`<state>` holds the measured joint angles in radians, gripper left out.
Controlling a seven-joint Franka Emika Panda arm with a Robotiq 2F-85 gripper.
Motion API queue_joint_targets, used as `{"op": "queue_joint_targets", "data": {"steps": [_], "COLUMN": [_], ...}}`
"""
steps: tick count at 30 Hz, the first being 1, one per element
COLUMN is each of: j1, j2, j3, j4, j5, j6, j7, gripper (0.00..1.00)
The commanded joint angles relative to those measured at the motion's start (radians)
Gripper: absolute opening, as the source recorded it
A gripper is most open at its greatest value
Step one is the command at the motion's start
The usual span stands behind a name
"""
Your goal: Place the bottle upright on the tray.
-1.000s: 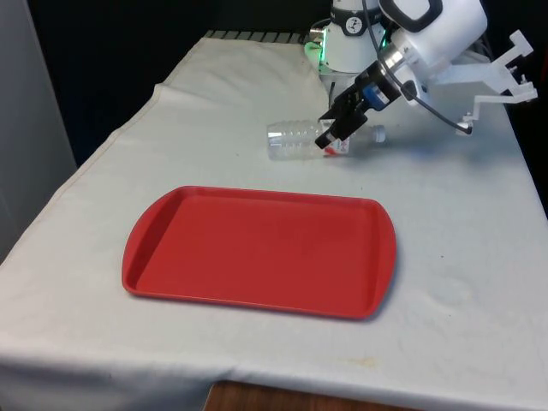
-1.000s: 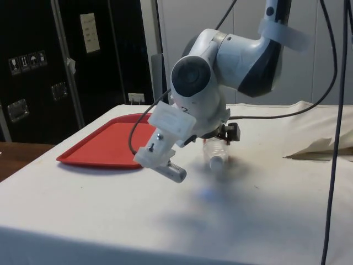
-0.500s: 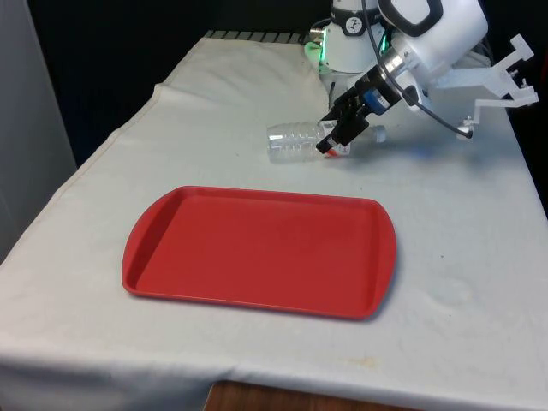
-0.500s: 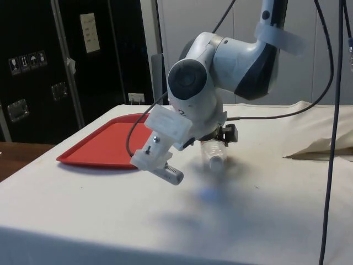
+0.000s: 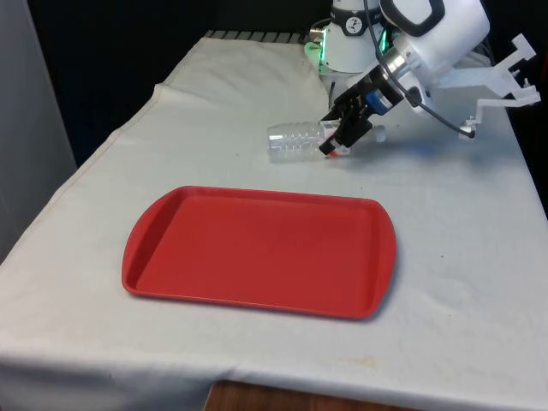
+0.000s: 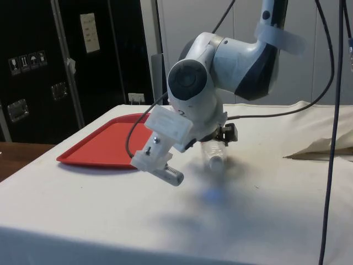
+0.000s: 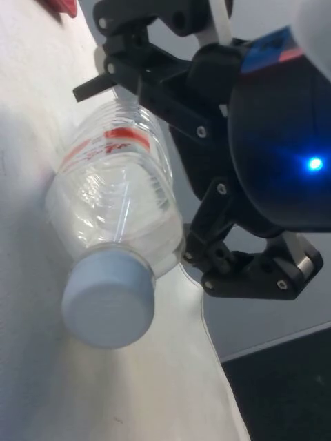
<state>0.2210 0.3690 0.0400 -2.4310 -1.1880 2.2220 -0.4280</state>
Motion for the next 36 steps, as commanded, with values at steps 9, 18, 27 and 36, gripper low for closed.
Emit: {"op": "queue_joint_targets", "data": {"steps": [9, 18, 27, 36], "j1": [0.002, 0.003, 0.003, 0.003], "j2": [0.015, 0.02, 0.018, 0.02], "j3": [0.005, 0.006, 0.008, 0.008], "j4": [0.005, 0.006, 0.005, 0.006], "j5": [-0.012, -0.013, -0.005, -0.005], "j6": [0.008, 0.007, -0.001, -0.002], "j7": [-0.037, -0.035, -0.039, -0.039], "gripper": [1.0, 1.0, 1.0, 1.0]}}
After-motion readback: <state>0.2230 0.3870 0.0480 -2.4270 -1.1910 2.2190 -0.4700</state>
